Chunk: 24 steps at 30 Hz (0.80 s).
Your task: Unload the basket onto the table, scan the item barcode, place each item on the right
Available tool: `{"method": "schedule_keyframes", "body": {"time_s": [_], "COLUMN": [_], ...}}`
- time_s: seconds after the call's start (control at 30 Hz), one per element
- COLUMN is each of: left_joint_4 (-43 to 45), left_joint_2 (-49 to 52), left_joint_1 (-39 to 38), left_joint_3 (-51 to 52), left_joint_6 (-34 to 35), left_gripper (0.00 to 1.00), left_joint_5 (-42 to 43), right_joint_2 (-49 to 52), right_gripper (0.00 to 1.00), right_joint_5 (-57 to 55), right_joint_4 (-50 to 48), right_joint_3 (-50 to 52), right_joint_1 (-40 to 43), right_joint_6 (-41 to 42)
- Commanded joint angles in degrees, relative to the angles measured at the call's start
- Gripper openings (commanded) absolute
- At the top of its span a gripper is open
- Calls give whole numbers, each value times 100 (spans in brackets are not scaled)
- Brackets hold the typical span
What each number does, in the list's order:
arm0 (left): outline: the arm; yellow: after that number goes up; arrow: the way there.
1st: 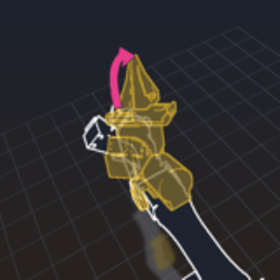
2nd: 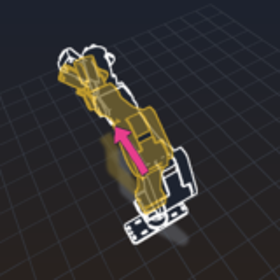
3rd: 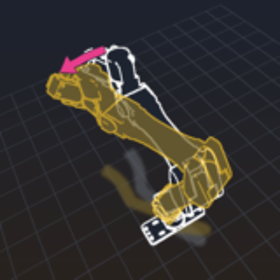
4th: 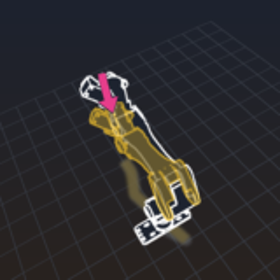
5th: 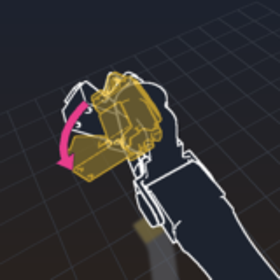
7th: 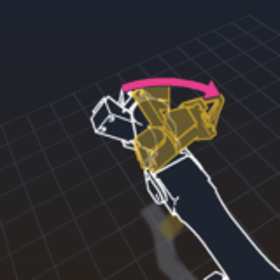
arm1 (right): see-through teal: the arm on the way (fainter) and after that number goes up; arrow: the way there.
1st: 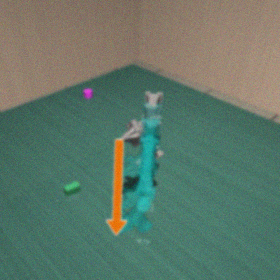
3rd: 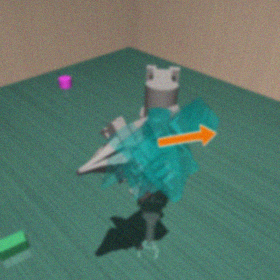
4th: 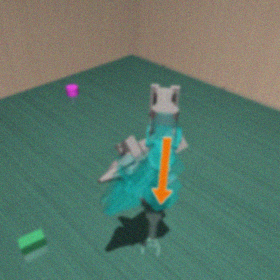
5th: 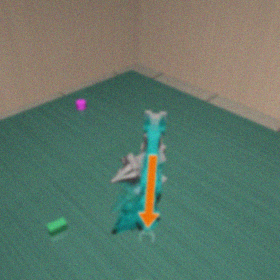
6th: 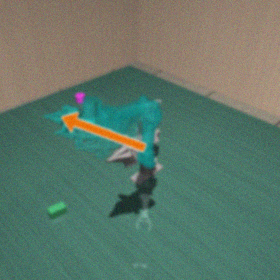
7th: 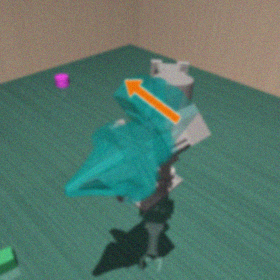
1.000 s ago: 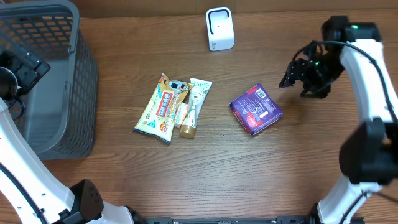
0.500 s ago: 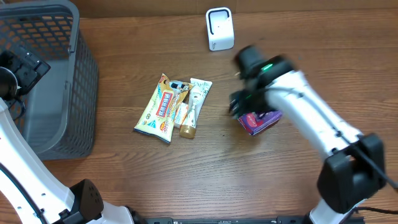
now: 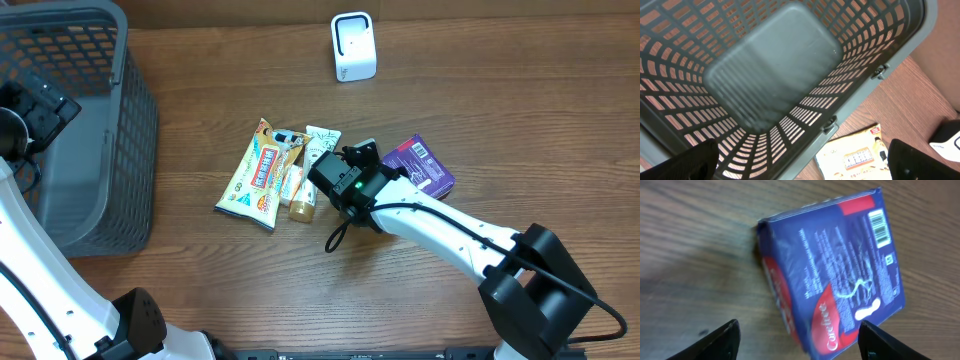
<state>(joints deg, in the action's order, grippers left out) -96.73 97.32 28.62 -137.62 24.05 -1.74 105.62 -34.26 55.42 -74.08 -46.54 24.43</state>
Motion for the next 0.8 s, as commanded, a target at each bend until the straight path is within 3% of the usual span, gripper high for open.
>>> {"method": "schedule_keyframes", "body": {"time_s": [0.0,0.53,0.77], "left_joint_4": [-7,-7,-7], "left_joint_2": [7,7,7], "left_joint_1": [24,24,24], "left_joint_3": [-15,-15,-15], "left_joint_6": [59,59,59], "left_gripper": [100,100,100], "left_joint_5": [26,26,26], "right_joint_2": [28,120,122], "right_gripper": [75,67,65], "right_joint_5": [-468,-739,-809], "right_joint_4": [-212,-1419,-1766], "right_joint_3": [297,1333,1491], "right_joint_1": [48,74,483], "right_joint_6": [111,107,85]}}
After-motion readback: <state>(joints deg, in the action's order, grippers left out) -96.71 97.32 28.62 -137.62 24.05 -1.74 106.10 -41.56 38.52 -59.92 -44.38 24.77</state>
